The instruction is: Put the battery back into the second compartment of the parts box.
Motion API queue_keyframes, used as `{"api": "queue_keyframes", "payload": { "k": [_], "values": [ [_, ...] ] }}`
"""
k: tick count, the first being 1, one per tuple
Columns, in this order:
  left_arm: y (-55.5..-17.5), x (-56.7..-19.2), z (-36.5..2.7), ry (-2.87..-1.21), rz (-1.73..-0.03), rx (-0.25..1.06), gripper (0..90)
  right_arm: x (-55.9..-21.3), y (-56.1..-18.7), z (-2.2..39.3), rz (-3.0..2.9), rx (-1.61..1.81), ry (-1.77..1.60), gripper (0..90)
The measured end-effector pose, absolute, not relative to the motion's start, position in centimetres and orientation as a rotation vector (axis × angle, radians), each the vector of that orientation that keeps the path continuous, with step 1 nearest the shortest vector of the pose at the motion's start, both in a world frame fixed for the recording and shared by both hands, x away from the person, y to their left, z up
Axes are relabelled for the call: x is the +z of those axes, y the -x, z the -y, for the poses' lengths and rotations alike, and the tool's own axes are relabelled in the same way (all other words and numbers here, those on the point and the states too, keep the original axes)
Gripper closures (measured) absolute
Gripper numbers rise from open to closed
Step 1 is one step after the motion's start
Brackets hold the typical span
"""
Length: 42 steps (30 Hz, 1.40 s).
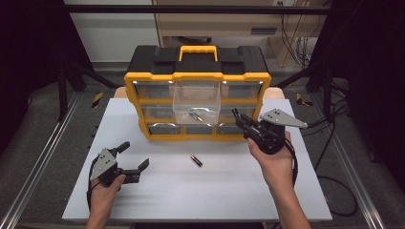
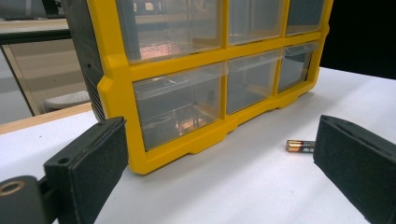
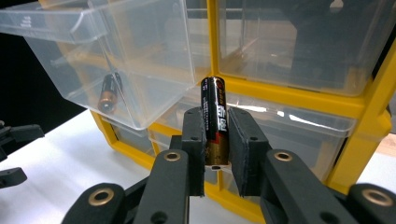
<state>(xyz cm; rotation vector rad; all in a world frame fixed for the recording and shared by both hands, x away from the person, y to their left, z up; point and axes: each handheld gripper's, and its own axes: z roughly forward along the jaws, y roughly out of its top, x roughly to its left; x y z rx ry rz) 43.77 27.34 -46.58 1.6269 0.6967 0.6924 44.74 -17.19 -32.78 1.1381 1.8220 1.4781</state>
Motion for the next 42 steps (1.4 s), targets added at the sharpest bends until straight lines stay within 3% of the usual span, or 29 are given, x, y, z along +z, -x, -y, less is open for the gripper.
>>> {"api": "queue_keyframes", "payload": {
  "k": [42],
  "values": [
    [-43.8,-46.6,-27.4,-1.632,-0.698,0.691,2.9,-26.1,-44.9,15.4,-1.806,1.518,-1.007,76.9]
  ]
}}
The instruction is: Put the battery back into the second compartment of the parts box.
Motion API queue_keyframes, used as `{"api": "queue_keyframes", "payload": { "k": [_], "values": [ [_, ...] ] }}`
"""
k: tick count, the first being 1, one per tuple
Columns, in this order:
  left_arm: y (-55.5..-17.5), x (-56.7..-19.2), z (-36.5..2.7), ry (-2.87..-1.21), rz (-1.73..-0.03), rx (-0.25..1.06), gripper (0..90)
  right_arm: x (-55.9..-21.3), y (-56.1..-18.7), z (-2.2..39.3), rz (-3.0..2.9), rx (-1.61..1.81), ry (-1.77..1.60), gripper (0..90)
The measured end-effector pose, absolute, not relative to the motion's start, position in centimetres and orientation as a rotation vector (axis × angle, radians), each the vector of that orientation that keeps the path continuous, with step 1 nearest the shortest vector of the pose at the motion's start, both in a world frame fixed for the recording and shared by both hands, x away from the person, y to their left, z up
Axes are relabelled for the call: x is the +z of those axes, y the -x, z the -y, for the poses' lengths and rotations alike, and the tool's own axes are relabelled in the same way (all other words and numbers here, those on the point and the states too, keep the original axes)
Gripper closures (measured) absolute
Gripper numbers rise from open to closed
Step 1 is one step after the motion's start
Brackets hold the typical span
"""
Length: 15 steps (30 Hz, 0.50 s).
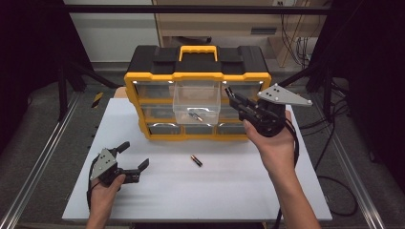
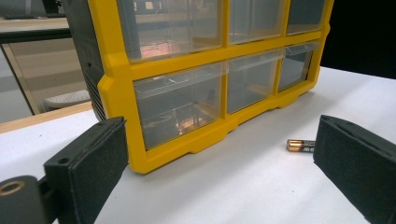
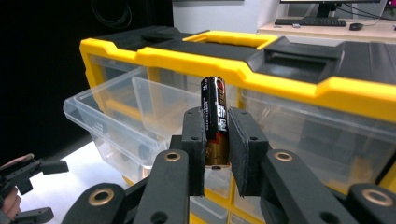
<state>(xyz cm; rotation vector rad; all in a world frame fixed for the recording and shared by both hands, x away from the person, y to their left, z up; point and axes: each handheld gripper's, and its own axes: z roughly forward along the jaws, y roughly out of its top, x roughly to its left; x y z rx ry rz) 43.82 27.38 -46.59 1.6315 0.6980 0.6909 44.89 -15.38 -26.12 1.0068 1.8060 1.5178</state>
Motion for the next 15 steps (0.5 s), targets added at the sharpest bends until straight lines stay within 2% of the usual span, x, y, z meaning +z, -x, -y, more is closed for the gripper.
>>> {"api": "queue_keyframes", "payload": {
  "k": [15],
  "values": [
    [-43.8,-46.6,-27.5,-1.629,-0.699,0.691,2.9,-24.2,-45.6,13.6,-1.833,1.516,-0.954,76.8]
  ]
}}
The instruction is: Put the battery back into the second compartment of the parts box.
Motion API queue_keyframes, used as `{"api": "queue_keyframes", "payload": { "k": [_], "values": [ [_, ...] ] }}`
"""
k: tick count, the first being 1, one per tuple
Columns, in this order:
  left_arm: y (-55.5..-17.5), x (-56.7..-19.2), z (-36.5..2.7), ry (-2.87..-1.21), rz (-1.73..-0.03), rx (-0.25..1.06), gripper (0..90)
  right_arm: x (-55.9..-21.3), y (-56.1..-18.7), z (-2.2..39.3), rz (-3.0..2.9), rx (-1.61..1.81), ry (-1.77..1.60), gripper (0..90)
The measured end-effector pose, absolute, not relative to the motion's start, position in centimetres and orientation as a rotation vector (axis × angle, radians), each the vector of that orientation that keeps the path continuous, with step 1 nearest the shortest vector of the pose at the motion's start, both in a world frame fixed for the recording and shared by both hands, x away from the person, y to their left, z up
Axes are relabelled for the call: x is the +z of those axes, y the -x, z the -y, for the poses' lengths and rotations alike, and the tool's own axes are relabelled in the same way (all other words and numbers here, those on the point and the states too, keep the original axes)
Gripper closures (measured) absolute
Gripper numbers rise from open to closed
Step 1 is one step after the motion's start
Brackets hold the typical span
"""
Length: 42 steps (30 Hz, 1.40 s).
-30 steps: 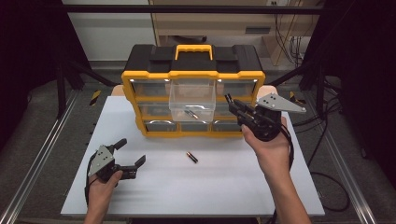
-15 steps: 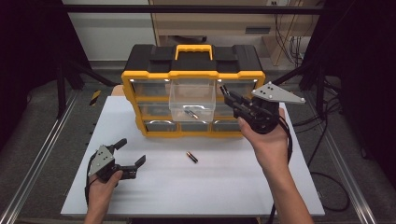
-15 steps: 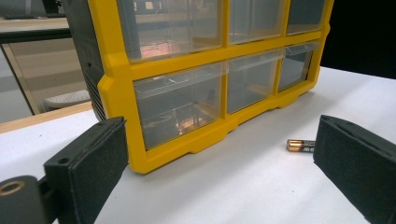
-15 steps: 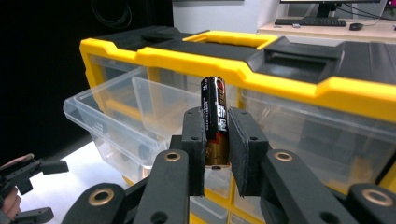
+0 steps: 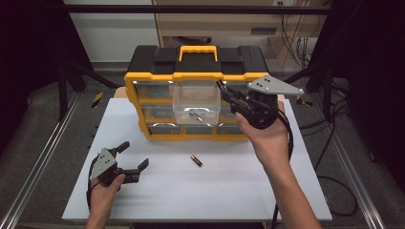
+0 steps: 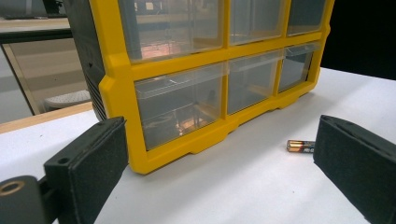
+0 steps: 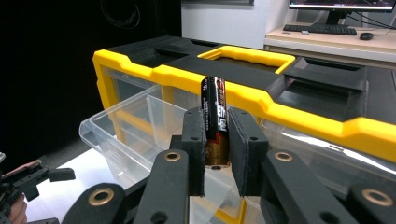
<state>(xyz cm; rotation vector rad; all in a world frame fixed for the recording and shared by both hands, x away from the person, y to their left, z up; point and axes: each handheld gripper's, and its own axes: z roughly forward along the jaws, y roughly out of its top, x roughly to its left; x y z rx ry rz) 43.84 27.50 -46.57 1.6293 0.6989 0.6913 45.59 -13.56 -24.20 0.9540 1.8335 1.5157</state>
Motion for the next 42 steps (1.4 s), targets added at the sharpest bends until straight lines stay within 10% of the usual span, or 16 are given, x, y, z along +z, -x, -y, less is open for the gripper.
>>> {"api": "queue_keyframes", "payload": {
  "k": [42],
  "values": [
    [-43.8,-46.5,-27.7,-1.620,-0.706,0.693,2.4,-22.8,-46.3,10.8,-1.896,1.472,-0.895,76.8]
  ]
}}
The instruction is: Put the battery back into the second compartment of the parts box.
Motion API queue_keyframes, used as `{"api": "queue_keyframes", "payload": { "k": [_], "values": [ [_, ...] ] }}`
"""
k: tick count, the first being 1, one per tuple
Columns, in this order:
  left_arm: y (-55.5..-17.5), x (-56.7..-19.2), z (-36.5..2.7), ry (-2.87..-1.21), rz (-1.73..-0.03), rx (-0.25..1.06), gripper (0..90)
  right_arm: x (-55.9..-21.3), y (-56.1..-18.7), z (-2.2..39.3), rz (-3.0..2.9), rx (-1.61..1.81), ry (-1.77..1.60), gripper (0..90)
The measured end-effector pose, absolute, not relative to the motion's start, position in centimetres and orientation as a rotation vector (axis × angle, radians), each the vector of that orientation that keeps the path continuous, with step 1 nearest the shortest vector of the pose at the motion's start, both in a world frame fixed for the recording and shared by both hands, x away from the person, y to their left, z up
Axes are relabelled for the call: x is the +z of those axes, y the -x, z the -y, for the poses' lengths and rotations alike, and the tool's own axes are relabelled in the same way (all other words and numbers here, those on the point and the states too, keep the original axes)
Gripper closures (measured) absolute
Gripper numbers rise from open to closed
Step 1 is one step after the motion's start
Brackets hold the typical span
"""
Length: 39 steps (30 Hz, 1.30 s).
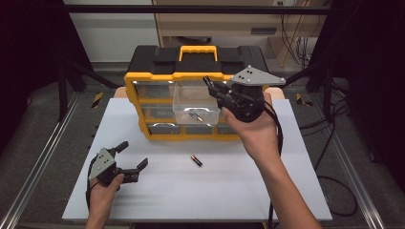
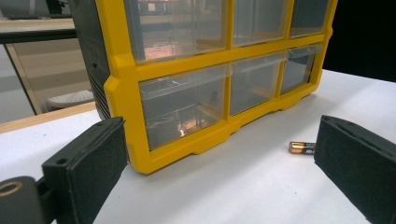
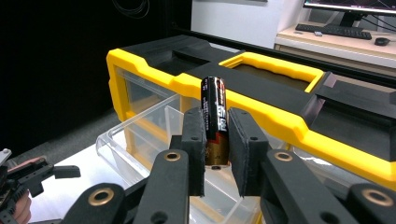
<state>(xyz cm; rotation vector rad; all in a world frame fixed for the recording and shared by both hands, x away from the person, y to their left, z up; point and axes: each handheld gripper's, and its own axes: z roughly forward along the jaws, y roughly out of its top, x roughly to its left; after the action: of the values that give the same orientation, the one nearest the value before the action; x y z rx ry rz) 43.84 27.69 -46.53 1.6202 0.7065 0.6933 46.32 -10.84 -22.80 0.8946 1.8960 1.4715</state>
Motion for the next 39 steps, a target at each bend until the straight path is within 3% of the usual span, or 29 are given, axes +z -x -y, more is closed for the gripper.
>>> {"api": "queue_keyframes", "payload": {
  "k": [39],
  "values": [
    [-43.85,-46.52,-27.79,-1.612,-0.711,0.692,2.0,-22.68,-46.99,9.85,-1.950,1.442,-0.904,76.8]
  ]
}}
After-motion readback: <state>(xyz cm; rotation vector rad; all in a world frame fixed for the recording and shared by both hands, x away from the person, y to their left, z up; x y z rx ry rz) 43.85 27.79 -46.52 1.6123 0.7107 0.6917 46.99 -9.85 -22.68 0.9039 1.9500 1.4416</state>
